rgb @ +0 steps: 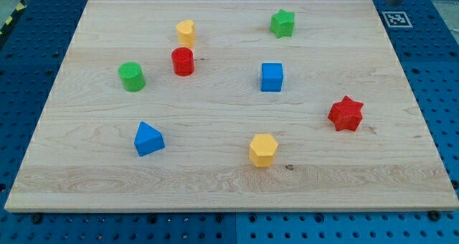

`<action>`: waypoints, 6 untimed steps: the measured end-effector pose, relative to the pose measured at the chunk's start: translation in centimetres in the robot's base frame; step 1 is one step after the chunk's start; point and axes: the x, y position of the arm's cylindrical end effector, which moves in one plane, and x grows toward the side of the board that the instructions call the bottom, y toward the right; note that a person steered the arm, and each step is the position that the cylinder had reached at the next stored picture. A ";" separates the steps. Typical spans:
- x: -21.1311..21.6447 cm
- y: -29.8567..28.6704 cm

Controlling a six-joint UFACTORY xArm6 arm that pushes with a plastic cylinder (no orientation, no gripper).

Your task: Point your arm at the blue cube

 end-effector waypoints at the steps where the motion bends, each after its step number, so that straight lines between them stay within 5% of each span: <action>1: 0.4 0.0; 6: 13.9 -19.1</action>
